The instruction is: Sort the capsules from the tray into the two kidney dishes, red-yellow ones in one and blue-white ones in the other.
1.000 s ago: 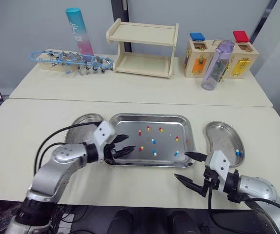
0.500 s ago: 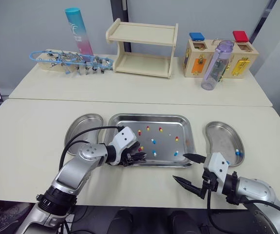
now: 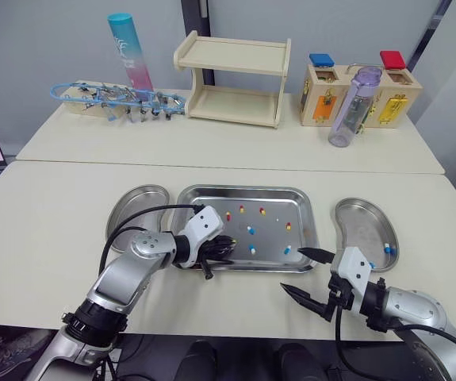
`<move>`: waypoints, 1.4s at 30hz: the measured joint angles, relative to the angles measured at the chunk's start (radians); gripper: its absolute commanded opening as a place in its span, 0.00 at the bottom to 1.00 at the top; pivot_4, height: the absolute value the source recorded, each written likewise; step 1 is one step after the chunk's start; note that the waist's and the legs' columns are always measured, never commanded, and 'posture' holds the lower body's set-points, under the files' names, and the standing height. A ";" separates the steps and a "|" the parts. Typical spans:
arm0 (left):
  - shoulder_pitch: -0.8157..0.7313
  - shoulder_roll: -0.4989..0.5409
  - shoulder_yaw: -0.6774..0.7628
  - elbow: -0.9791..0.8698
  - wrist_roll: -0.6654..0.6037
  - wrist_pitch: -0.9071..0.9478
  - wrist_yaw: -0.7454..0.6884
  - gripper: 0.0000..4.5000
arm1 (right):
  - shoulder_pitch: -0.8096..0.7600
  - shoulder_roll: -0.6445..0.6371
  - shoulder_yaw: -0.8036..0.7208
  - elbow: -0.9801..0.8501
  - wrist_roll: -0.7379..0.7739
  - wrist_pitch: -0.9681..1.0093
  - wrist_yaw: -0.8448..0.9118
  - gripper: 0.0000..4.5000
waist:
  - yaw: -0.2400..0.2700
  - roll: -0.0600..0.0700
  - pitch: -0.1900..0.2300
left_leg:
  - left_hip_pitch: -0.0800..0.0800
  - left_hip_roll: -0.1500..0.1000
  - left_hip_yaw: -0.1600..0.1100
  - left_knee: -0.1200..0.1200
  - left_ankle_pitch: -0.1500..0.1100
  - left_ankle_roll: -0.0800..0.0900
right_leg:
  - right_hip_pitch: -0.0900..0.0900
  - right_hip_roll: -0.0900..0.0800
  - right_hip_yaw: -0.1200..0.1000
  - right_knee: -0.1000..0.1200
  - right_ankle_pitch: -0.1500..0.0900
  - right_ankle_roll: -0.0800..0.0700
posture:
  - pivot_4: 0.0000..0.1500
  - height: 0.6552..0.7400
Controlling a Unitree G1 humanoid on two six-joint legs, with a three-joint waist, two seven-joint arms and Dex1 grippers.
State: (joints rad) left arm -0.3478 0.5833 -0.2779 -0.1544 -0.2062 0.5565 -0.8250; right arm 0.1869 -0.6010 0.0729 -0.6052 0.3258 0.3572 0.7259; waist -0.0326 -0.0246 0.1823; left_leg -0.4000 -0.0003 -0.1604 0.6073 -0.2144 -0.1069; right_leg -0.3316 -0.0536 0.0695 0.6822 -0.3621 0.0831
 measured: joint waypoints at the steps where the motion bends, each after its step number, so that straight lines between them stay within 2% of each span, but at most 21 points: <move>1: 0.000 0.000 0.004 0.005 -0.002 -0.008 -0.002 0.00 | -0.003 0.001 0.000 0.000 0.000 0.000 -0.001 1.00 | 0.000 0.000 0.000 | 0.000 0.000 0.000 0.000 0.000 0.000 | 0.000 0.000 0.000 0.000 0.000 0.000 | 1.00 1.00; 6: -0.005 0.012 0.122 0.024 -0.079 -0.069 -0.054 0.00 | -0.022 -0.001 0.009 0.002 0.000 0.000 0.008 1.00 | -0.001 0.000 0.000 | -0.001 0.000 0.000 0.000 0.000 0.000 | -0.001 0.000 0.000 0.000 0.000 0.000 | 1.00 1.00; 10: -0.002 0.092 0.283 -0.007 -0.173 -0.035 -0.090 0.00 | -0.067 -0.009 0.019 0.015 0.000 -0.005 0.029 1.00 | -0.007 0.000 0.000 | 0.000 0.000 0.000 0.000 0.000 0.000 | -0.001 0.000 0.000 0.000 0.000 0.000 | 1.00 1.00; 14: 0.102 0.199 0.471 -0.023 -0.193 0.018 -0.049 0.00 | -0.123 -0.028 0.056 0.029 -0.015 -0.028 0.074 1.00 | -0.019 0.001 0.000 | 0.000 0.000 0.000 -0.001 0.000 0.000 | -0.001 0.000 0.000 0.000 0.000 0.000 | 1.00 1.00; 18: 0.227 0.248 0.604 0.004 -0.187 0.027 -0.015 0.00 | -0.199 -0.005 0.109 0.069 -0.029 -0.044 0.103 1.00 | -0.023 0.000 0.000 | 0.000 0.001 -0.001 -0.001 0.000 0.000 | -0.001 0.000 0.000 0.000 0.000 0.000 | 1.00 1.00; 24: 0.250 0.229 0.628 0.060 -0.185 0.010 0.024 0.00 | -0.255 0.023 0.149 0.108 -0.029 -0.047 0.127 1.00 | 0.000 0.000 0.000 | 0.000 0.000 -0.001 0.000 0.000 0.000 | -0.001 0.000 -0.001 0.000 0.000 0.000 | 1.00 1.00; 28: 0.217 0.194 0.628 0.114 -0.184 -0.002 0.063 0.24 | -0.250 0.020 0.149 0.112 -0.029 -0.059 0.142 1.00 | 0.000 0.000 0.000 | 0.000 0.000 -0.001 0.000 0.000 0.000 | -0.001 0.000 -0.001 0.000 0.000 0.000 | 1.00 1.00; 38: 0.224 0.190 0.656 0.110 -0.223 -0.023 0.056 0.98 | -0.228 0.017 0.149 0.112 -0.030 -0.083 0.146 1.00 | -0.002 0.000 0.000 | 0.000 0.001 -0.001 -0.001 0.000 0.000 | -0.001 0.000 -0.001 0.000 0.000 0.000 | 1.00 1.00; 42: 0.253 0.208 0.754 0.075 -0.284 -0.014 0.042 0.99 | -0.238 0.021 0.148 0.112 -0.031 -0.103 0.145 1.00 | -0.004 0.000 0.000 | 0.000 0.001 -0.001 -0.001 0.000 0.000 | -0.001 0.000 -0.001 0.000 0.000 0.000 | 1.00 1.00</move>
State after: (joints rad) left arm -0.0949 0.7910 0.4765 -0.0790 -0.4900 0.5421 -0.7834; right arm -0.0512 -0.5802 0.2204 -0.4929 0.2952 0.2545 0.8708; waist -0.0364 -0.0247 0.1824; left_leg -0.4002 0.0007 -0.1609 0.6067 -0.2144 -0.1070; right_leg -0.3329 -0.0536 0.0688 0.6826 -0.3620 0.0829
